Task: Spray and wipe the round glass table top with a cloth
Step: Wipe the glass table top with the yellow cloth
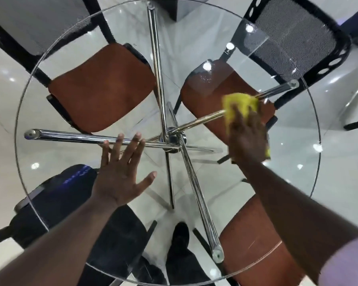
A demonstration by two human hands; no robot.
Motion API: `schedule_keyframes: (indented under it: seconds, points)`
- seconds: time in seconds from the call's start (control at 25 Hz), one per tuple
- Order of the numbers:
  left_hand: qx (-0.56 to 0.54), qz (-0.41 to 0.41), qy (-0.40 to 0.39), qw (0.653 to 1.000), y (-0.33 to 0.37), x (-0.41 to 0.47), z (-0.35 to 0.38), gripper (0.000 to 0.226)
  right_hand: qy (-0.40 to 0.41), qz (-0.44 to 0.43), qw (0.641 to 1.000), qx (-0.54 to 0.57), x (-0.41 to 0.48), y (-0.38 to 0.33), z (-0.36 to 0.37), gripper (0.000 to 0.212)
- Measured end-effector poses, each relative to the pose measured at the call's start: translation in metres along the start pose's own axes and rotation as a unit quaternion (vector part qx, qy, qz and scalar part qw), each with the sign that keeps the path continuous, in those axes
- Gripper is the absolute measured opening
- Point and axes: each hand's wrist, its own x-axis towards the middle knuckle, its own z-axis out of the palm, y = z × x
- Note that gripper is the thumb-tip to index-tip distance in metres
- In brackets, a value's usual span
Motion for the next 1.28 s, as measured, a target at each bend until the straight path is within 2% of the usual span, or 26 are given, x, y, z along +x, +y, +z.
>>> schedule_keyframes:
  seconds: [0.08,0.12,0.16,0.2,0.28,0.36,0.4,0.44,0.48,0.52,0.6,0.64,0.72,0.76,0.8,0.84,0.88,0.92,0.96,1.0,1.04,1.12,1.16,1.2,1.24,1.28]
  points:
    - [-0.018,0.002,-0.018,1.000,0.000,0.000,0.002,0.094,0.002,0.217,0.976,0.027,-0.021,0.004,-0.011,0.062]
    - [-0.014,0.003,-0.020,1.000,0.000,-0.001,0.000,0.093,-0.010,0.260,0.965,0.043,-0.023,-0.011,-0.012,0.063]
    - [-0.010,0.006,-0.022,1.000,-0.001,0.000,0.000,0.093,-0.026,0.240,0.969,0.047,-0.020,-0.033,-0.009,0.066]
    - [-0.011,0.009,-0.025,1.000,-0.001,0.002,0.000,0.094,-0.041,0.175,0.983,0.044,-0.014,-0.059,-0.003,0.069]
    - [-0.010,0.012,-0.023,1.000,-0.003,0.004,0.001,0.094,-0.071,-0.059,0.995,0.043,0.004,-0.118,0.014,0.066]
    - [-0.003,0.014,-0.017,1.000,-0.003,0.003,0.001,0.094,-0.081,-0.265,0.960,0.045,0.029,-0.153,0.030,0.055]
    - [0.000,0.013,-0.019,1.000,-0.004,0.004,0.001,0.094,-0.076,-0.319,0.943,0.058,0.048,-0.154,0.033,0.052]
    - [-0.001,0.013,-0.022,1.000,-0.005,0.004,0.000,0.094,-0.065,-0.333,0.939,0.054,0.066,-0.139,0.036,0.051]
    - [-0.003,0.013,-0.022,1.000,-0.005,0.003,-0.001,0.094,-0.052,-0.311,0.948,0.034,0.078,-0.117,0.039,0.050]
    - [0.000,0.012,-0.020,1.000,-0.005,0.003,-0.001,0.094,-0.031,-0.252,0.967,-0.001,0.084,-0.080,0.042,0.049]
    - [0.006,0.016,-0.019,1.000,-0.005,0.005,-0.001,0.095,0.036,-0.063,0.995,-0.062,0.072,0.001,0.032,0.048]
    - [0.004,0.020,-0.018,1.000,-0.006,0.005,0.000,0.095,0.046,0.049,0.996,-0.054,0.054,0.035,0.022,0.051]
    - [0.003,0.021,-0.017,1.000,-0.005,0.005,0.001,0.095,0.030,0.271,0.962,0.034,0.008,0.045,0.003,0.059]
    - [0.004,0.019,-0.020,1.000,-0.005,0.004,0.001,0.095,0.019,0.313,0.948,0.047,-0.017,0.019,-0.003,0.061]
    - [0.002,0.019,-0.022,1.000,-0.006,0.003,0.001,0.094,0.012,0.287,0.957,0.046,-0.038,-0.018,-0.004,0.061]
    - [-0.007,0.021,-0.020,1.000,-0.006,0.002,0.002,0.094,0.004,0.189,0.981,0.042,-0.054,-0.055,0.003,0.059]
    - [-0.015,0.023,-0.012,1.000,-0.006,0.002,0.003,0.093,-0.030,0.033,0.998,0.047,-0.064,-0.089,0.009,0.057]
    - [-0.019,0.023,-0.003,1.000,-0.005,0.002,0.004,0.093,-0.071,-0.134,0.987,0.047,-0.063,-0.108,0.013,0.055]
    - [-0.019,0.022,0.003,1.000,-0.005,0.002,0.005,0.092,-0.092,-0.258,0.961,0.032,-0.049,-0.110,0.016,0.053]
    - [-0.019,0.021,0.009,1.000,-0.006,0.002,0.006,0.092,-0.094,-0.307,0.947,0.012,-0.030,-0.099,0.019,0.052]
    - [-0.020,0.020,0.015,0.999,-0.008,0.002,0.008,0.092,-0.081,-0.281,0.956,-0.009,-0.012,-0.077,0.021,0.051]
    - [-0.015,0.029,0.038,0.999,-0.008,0.001,0.014,0.092,-0.027,-0.057,0.998,-0.021,-0.003,-0.022,0.017,0.052]
    - [-0.010,0.036,0.046,0.998,-0.007,0.001,0.017,0.092,-0.010,0.083,0.996,-0.021,-0.019,0.005,0.009,0.055]
    - [-0.009,0.041,0.045,0.998,-0.008,0.002,0.019,0.092,-0.010,0.204,0.979,0.003,-0.046,0.027,-0.001,0.057]
    - [-0.018,0.044,0.043,0.998,-0.008,0.002,0.019,0.092,0.004,0.294,0.956,0.023,-0.080,0.038,-0.016,0.060]
    - [-0.039,0.041,0.047,0.997,-0.007,0.001,0.017,0.090,0.011,0.347,0.937,0.027,-0.118,0.040,-0.030,0.060]
